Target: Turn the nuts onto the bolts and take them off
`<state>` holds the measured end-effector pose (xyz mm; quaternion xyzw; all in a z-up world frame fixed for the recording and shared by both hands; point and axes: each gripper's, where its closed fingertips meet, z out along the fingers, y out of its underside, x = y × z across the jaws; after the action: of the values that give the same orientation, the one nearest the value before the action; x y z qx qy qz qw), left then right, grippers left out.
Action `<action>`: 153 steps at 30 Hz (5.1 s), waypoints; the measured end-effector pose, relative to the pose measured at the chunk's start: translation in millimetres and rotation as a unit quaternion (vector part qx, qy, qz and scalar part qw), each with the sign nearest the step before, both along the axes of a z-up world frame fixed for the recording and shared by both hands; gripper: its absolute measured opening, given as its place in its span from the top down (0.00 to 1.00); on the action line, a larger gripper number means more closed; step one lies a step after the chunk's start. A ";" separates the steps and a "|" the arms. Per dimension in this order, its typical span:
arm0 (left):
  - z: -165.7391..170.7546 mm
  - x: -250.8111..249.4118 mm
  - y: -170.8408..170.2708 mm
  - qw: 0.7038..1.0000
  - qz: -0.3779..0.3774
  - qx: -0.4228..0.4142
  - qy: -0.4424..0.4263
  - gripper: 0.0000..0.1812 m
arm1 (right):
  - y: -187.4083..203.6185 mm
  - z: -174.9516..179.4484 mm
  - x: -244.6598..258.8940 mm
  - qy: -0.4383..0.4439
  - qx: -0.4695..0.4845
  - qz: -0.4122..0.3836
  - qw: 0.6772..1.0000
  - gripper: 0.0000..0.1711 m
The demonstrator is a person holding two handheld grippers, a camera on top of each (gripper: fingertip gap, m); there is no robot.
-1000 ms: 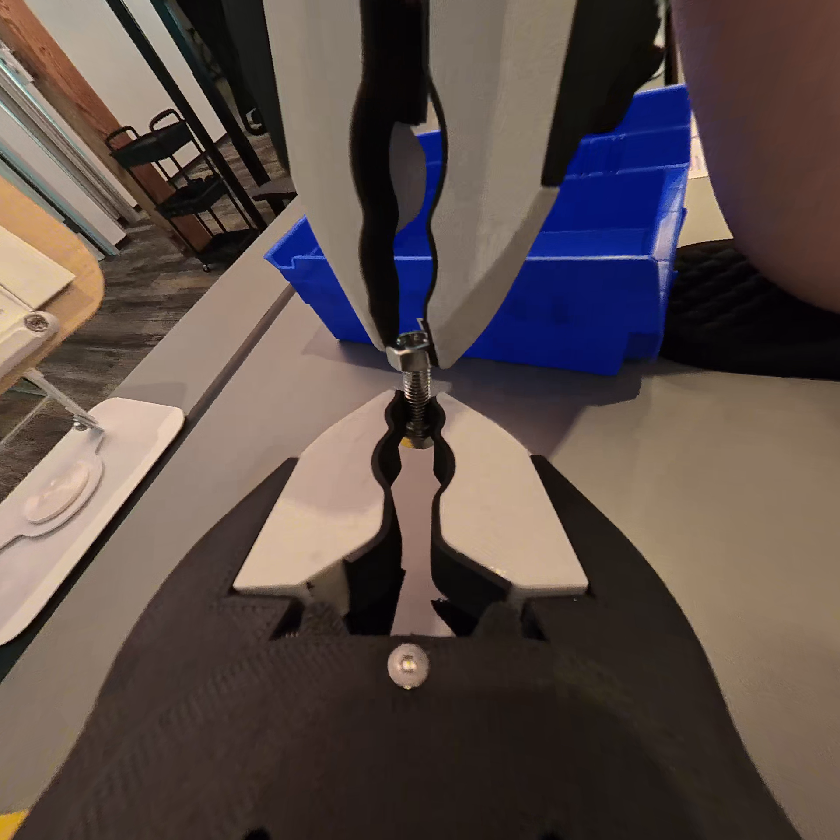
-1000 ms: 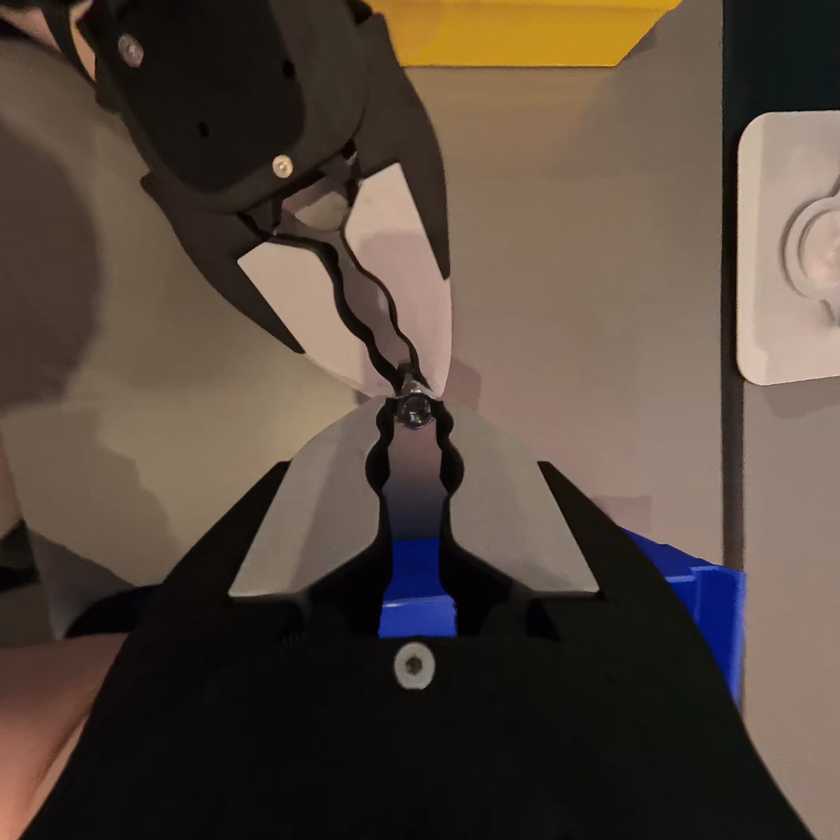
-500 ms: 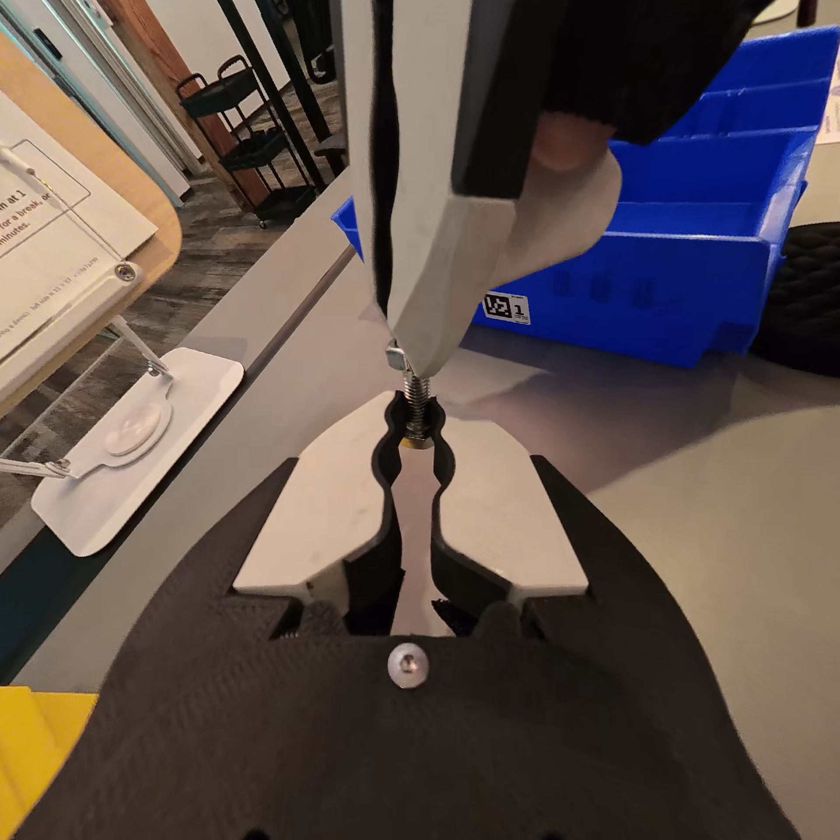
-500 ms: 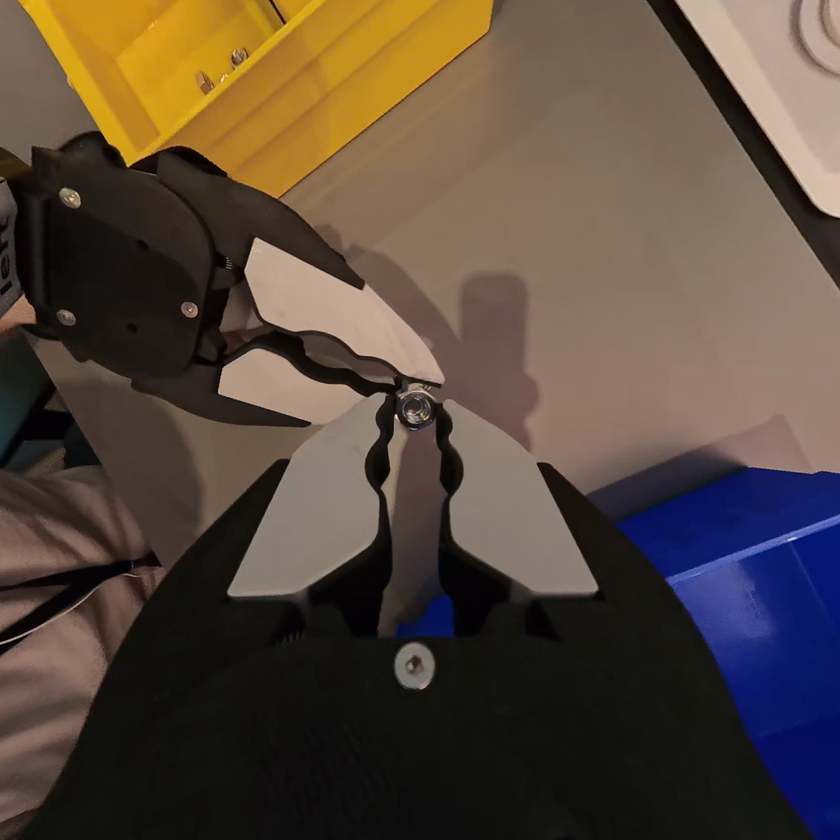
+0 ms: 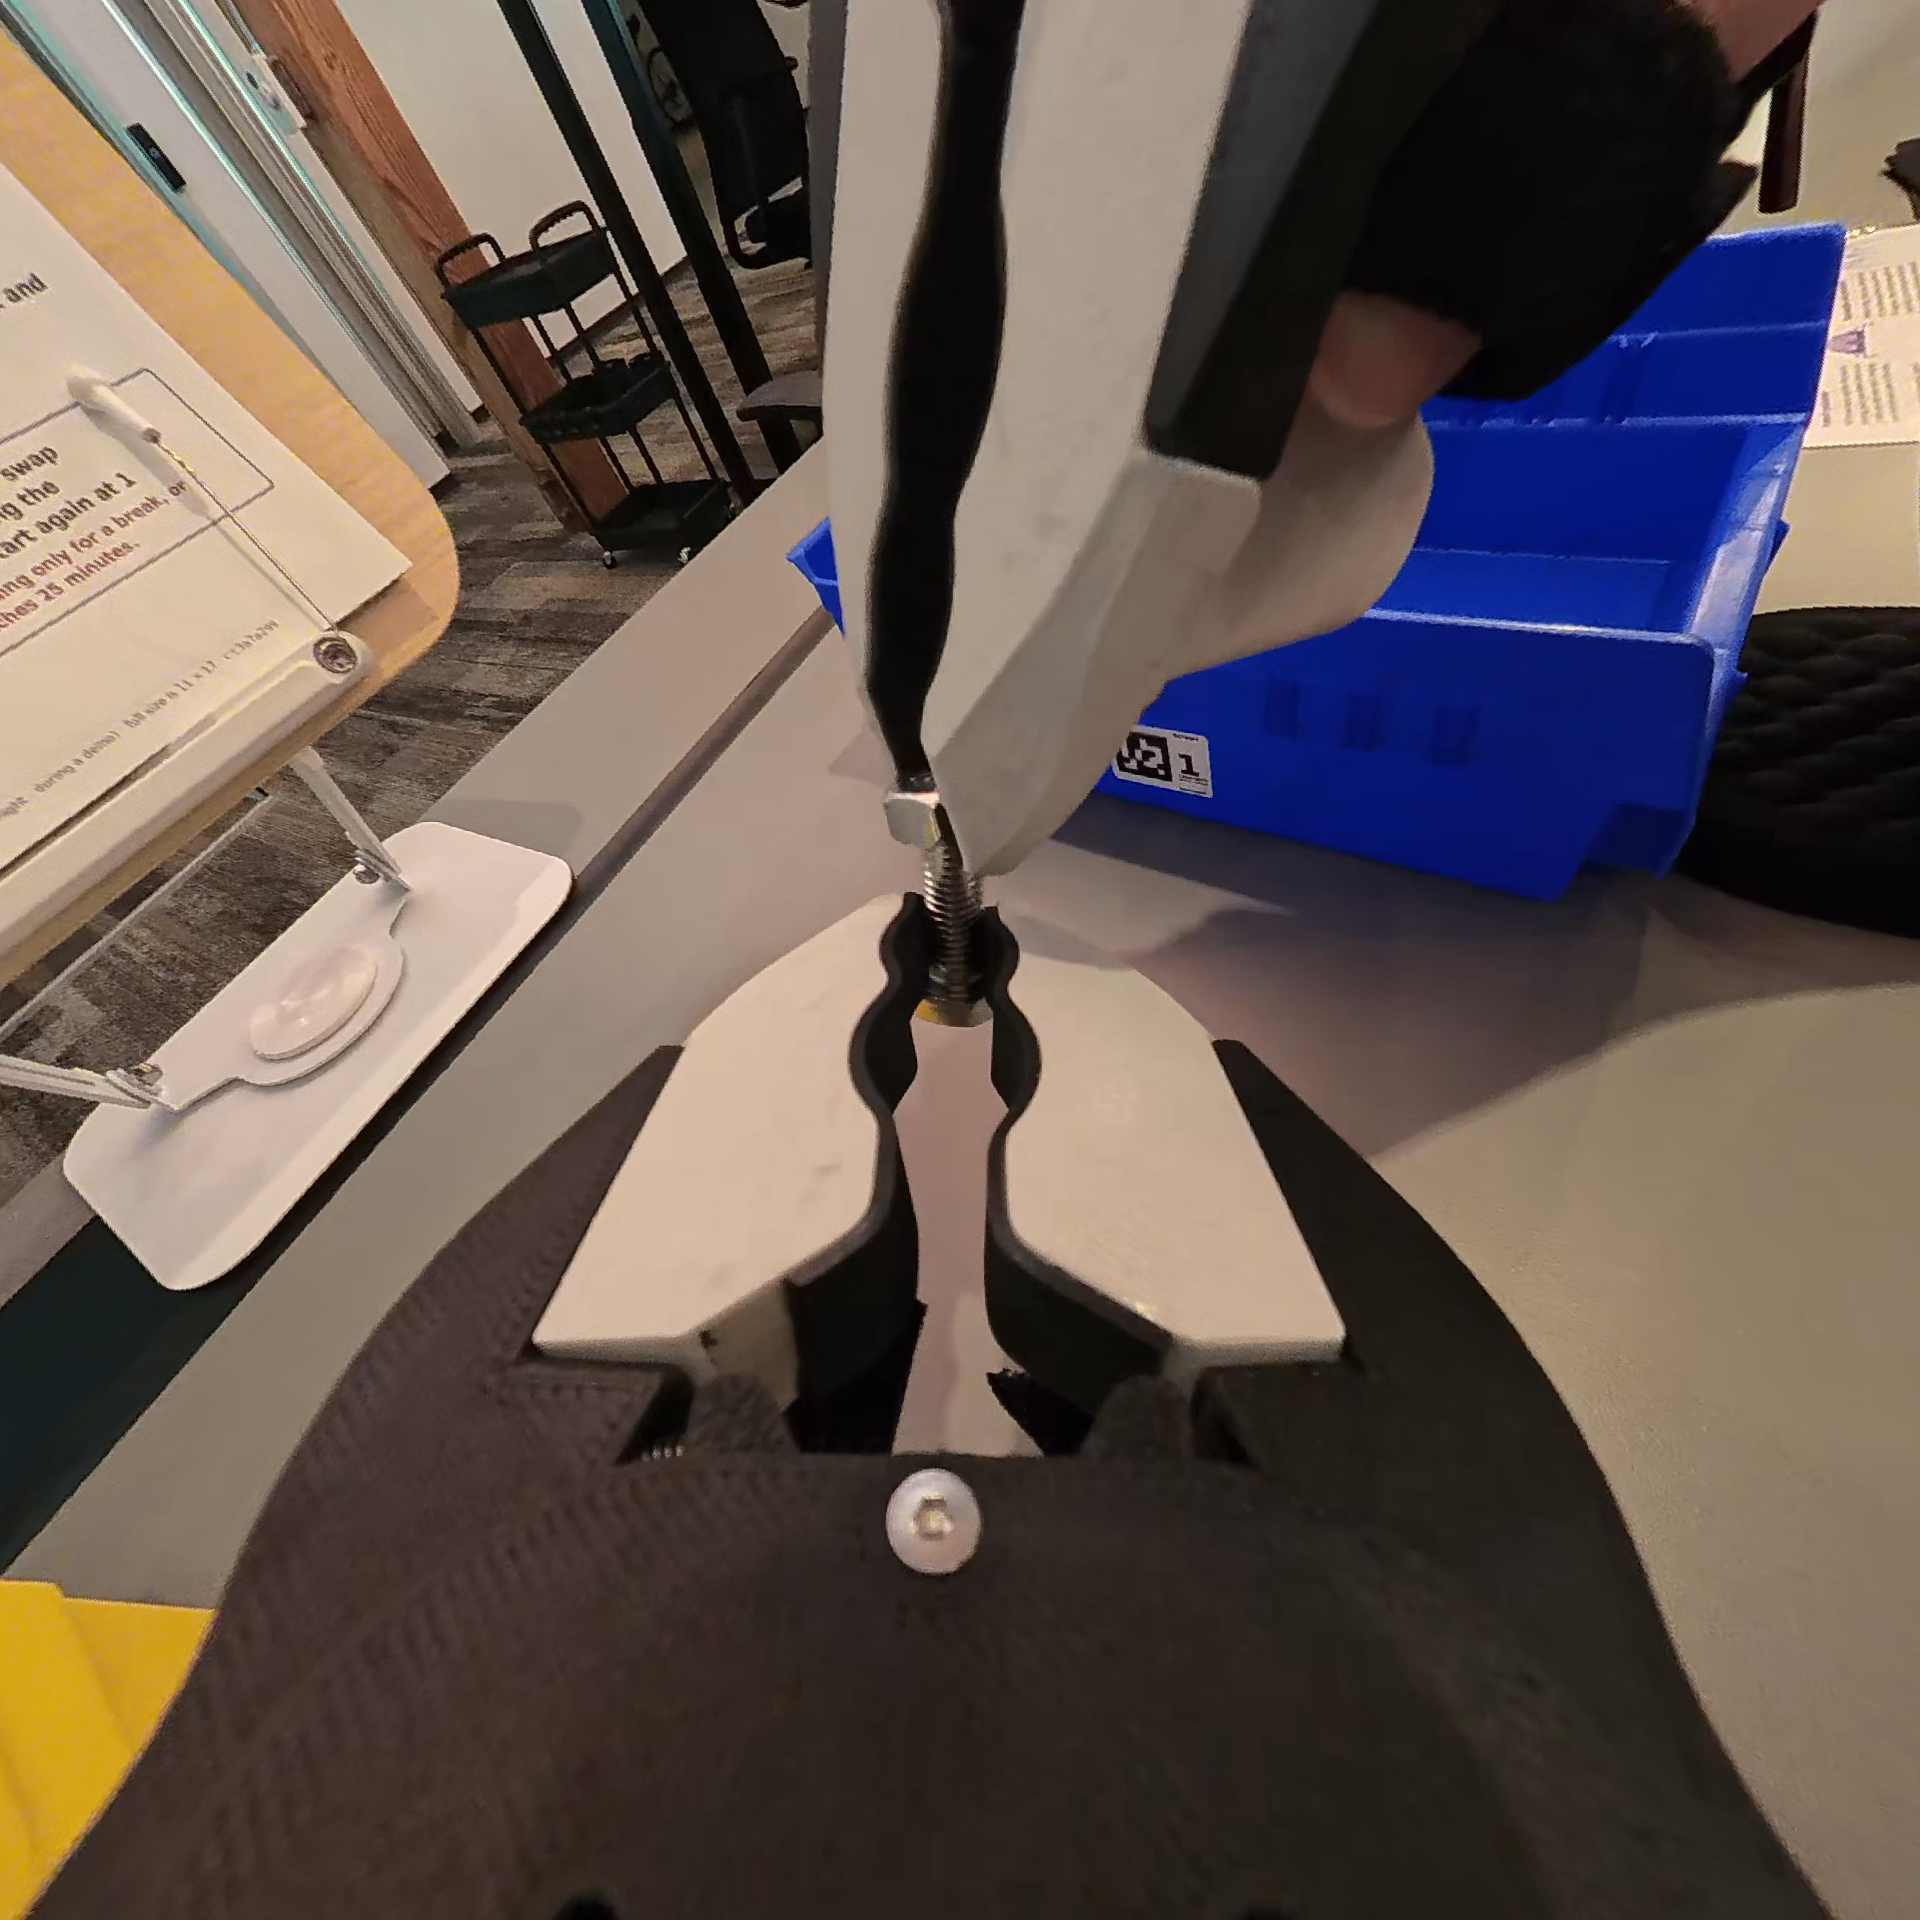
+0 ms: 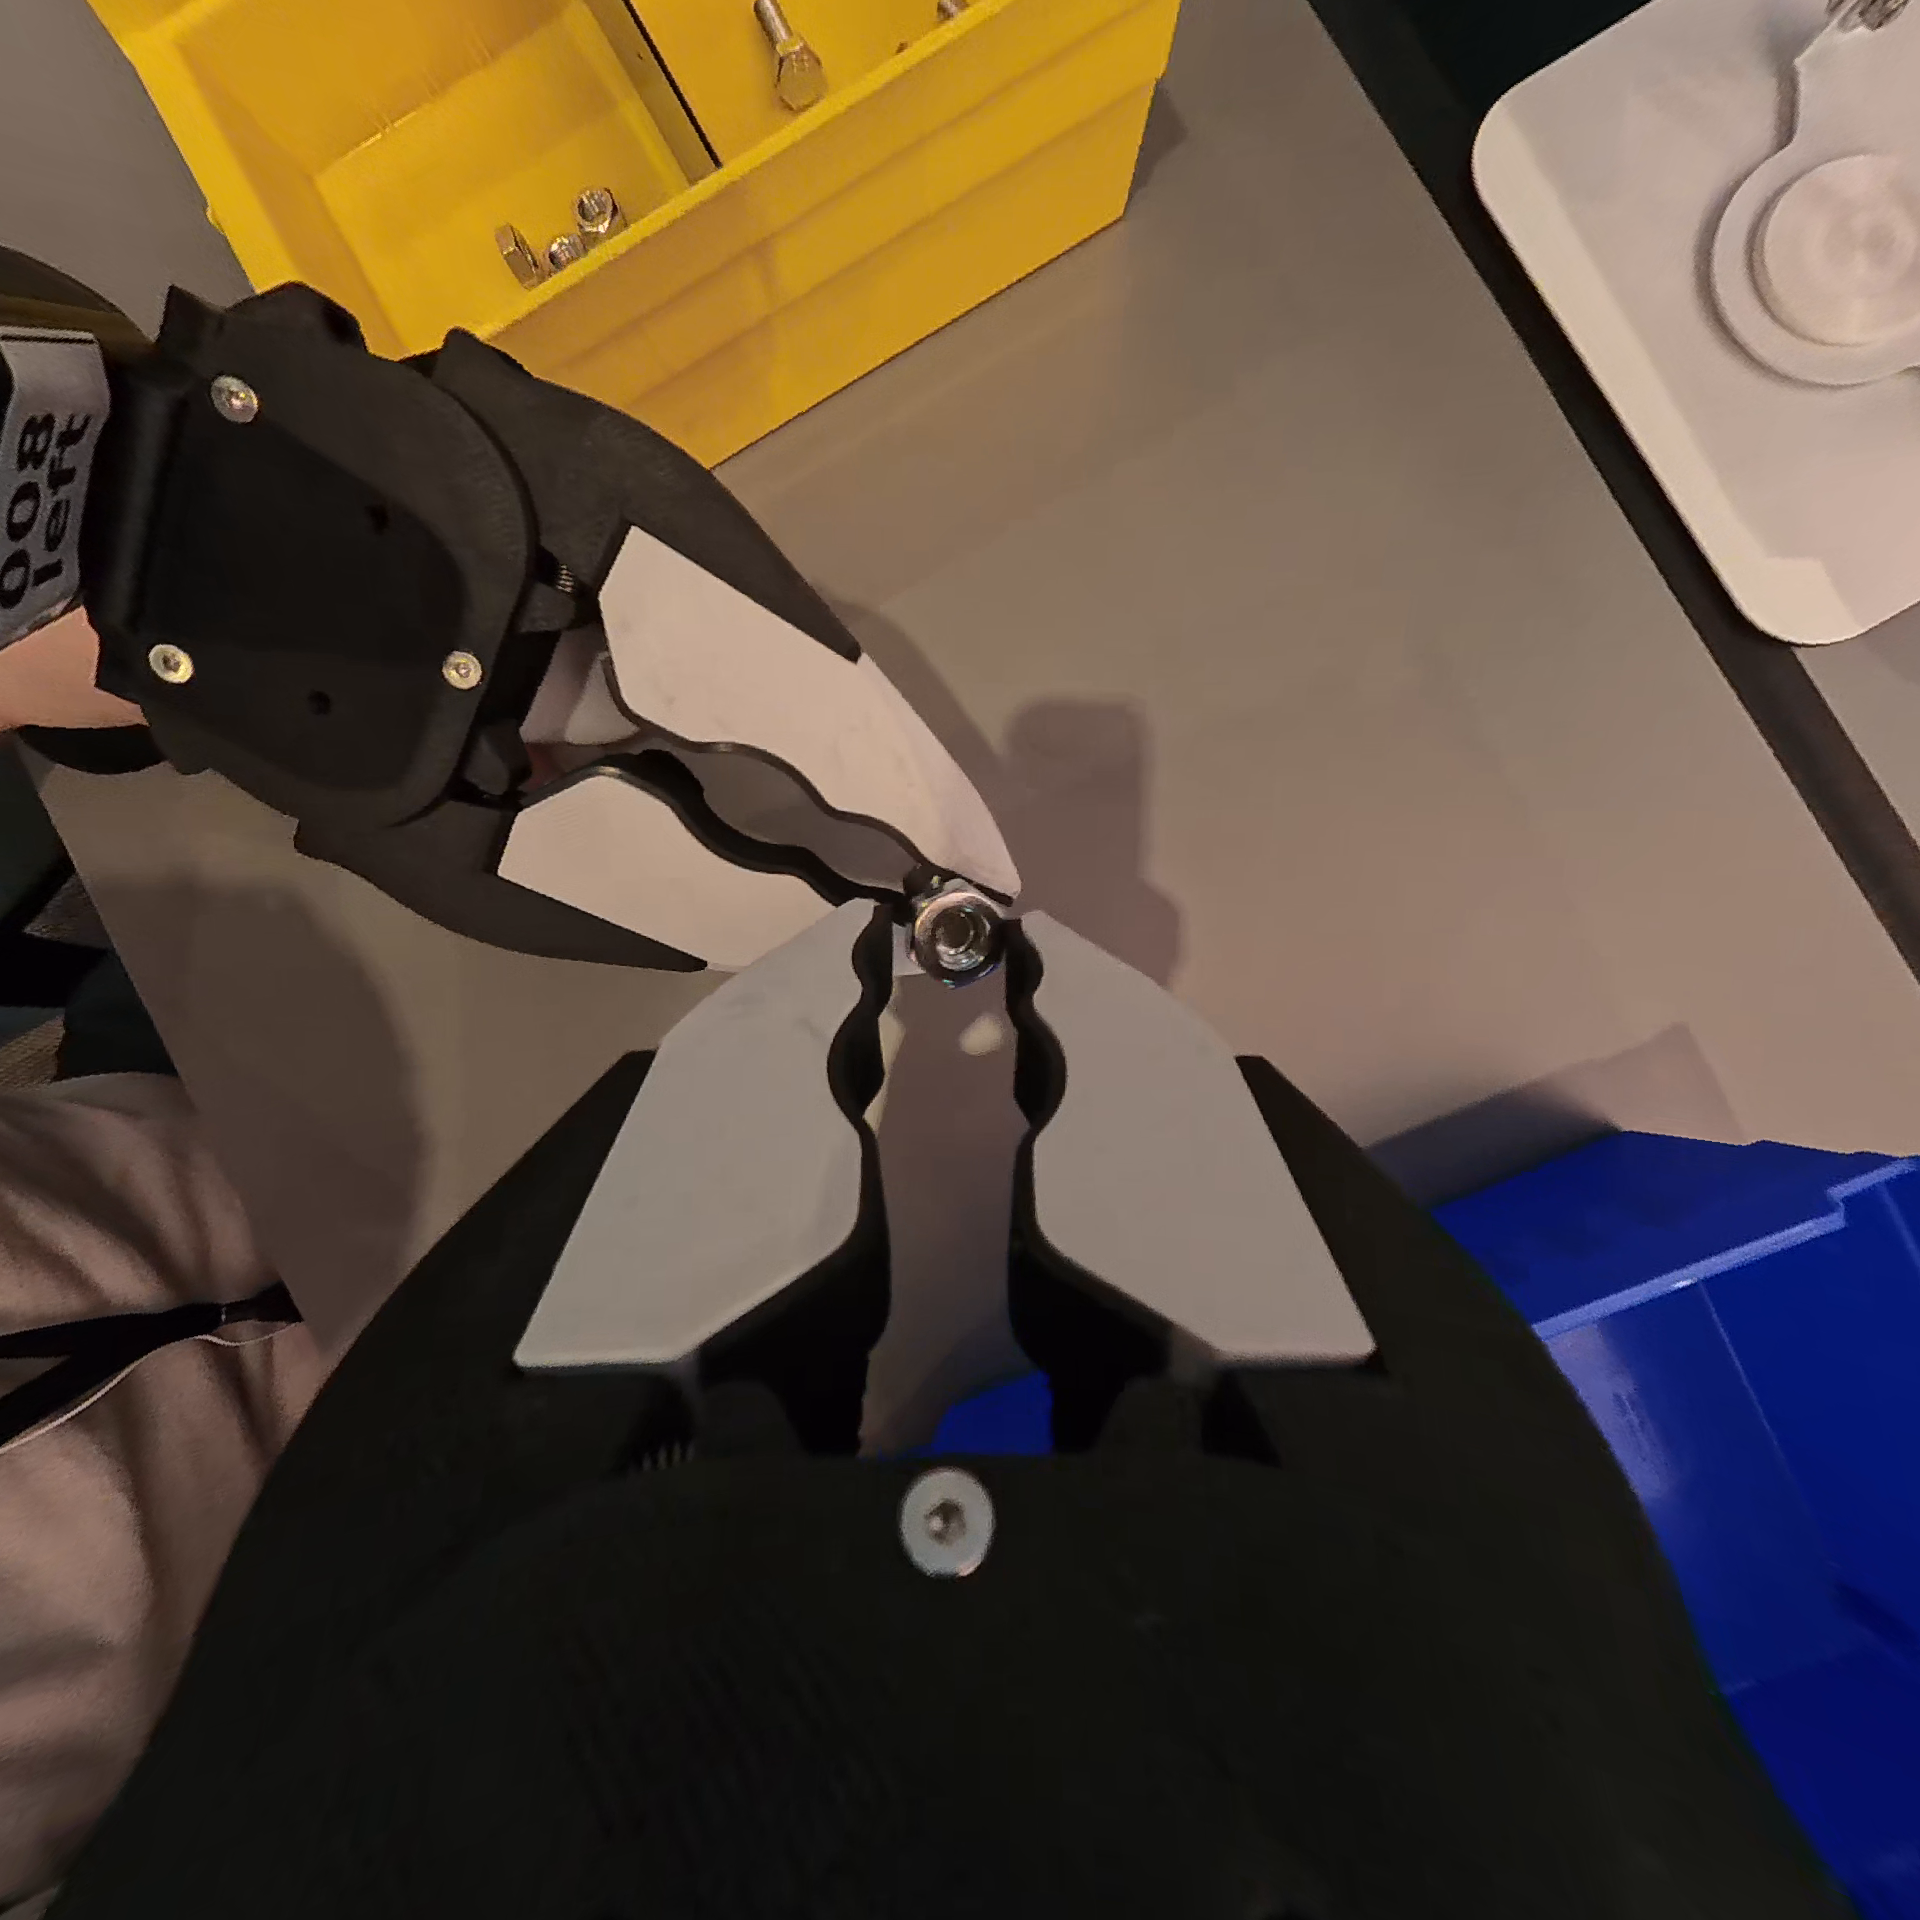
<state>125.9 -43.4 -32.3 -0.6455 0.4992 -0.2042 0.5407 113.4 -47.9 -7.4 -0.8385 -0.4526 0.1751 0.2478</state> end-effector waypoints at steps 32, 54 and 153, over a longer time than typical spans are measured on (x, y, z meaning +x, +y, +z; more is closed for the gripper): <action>12.7 -4.2 2.2 1.000 0.004 0.013 -0.021 0.95 | -6.0 12.8 -0.1 -0.012 0.057 0.044 0.997 0.84; 109.1 -31.6 -51.2 0.965 -0.148 -0.146 -0.159 0.95 | -41.8 126.9 -25.7 0.382 0.186 0.266 0.866 0.71; 135.5 -53.1 -42.5 0.976 -0.083 -0.087 -0.181 0.95 | -42.8 139.0 -54.3 0.385 0.217 0.173 0.880 0.85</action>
<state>72.8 -85.9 103.2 -0.5990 0.4251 -0.4047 0.5447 59.1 -90.7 131.6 -0.5384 -0.4861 0.4213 0.5444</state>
